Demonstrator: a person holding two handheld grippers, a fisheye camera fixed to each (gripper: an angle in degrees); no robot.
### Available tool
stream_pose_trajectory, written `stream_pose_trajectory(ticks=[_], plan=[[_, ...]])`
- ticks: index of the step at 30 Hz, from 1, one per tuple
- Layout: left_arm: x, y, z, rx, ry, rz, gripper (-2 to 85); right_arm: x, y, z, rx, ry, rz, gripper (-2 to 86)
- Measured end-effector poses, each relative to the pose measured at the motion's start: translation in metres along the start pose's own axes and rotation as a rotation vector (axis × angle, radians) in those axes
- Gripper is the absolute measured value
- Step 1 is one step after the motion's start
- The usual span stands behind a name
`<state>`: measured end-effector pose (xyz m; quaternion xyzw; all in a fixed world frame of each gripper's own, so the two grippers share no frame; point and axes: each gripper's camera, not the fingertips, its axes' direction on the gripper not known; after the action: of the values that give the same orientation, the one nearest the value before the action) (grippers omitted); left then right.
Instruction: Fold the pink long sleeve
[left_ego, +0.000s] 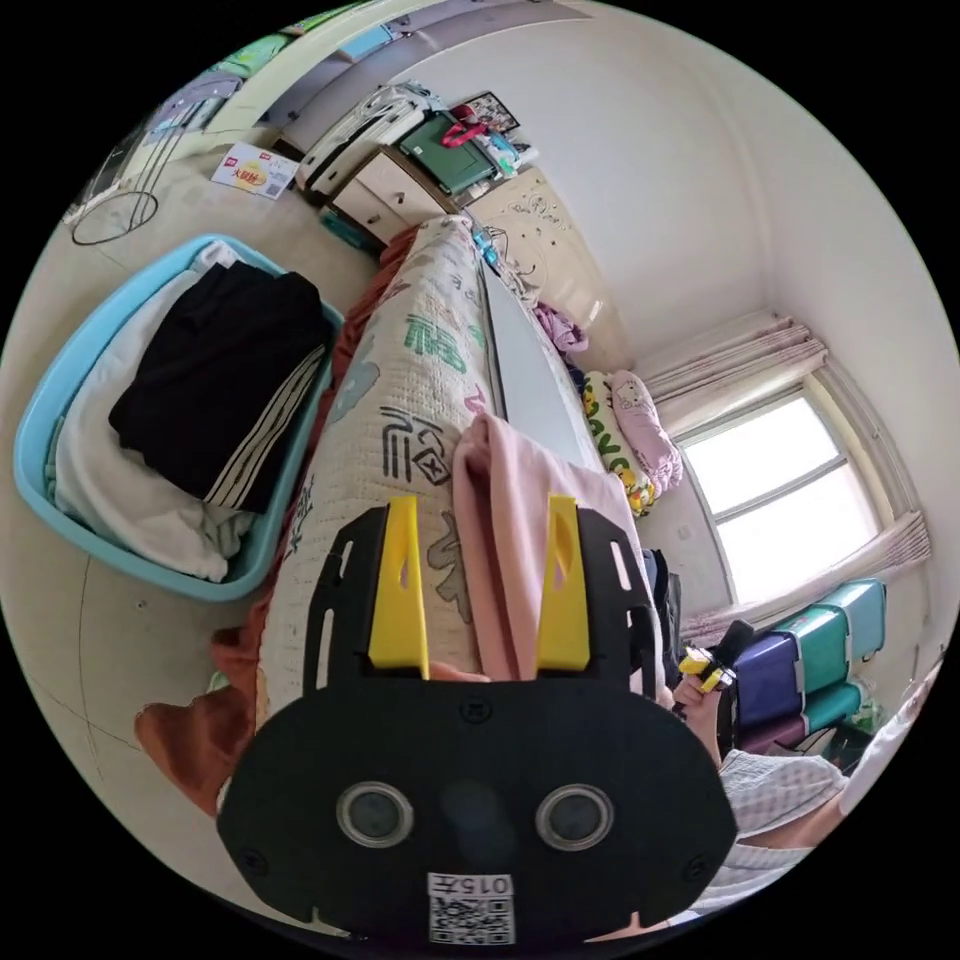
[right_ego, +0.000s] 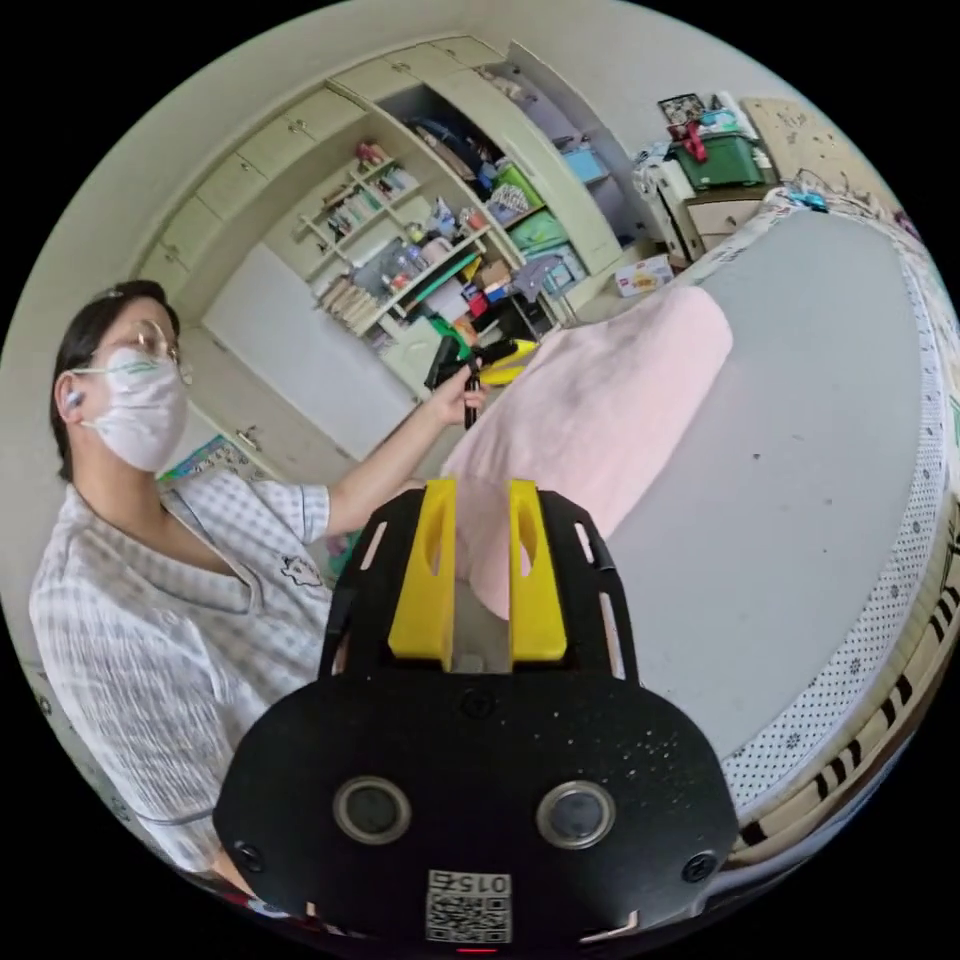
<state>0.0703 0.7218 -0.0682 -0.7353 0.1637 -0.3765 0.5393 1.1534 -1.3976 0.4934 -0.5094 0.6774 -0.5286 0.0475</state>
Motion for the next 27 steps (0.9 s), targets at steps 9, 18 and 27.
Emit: stream_pose_trajectory(ticks=[9, 18, 27], plan=[[-0.029, -0.058, 0.03, -0.102, 0.066, 0.007, 16.6, 0.087, -0.102, -0.077, 0.218, 0.186, 0.165, 17.4], [-0.054, -0.086, 0.017, -0.105, 0.256, 0.036, 15.2, 0.172, -0.203, -0.037, 0.014, 0.141, 0.265, 21.0], [-0.07, -0.098, 0.027, -0.171, 0.232, 0.052, 14.9, 0.214, -0.177, -0.065, -0.001, 0.161, 0.312, 20.9]])
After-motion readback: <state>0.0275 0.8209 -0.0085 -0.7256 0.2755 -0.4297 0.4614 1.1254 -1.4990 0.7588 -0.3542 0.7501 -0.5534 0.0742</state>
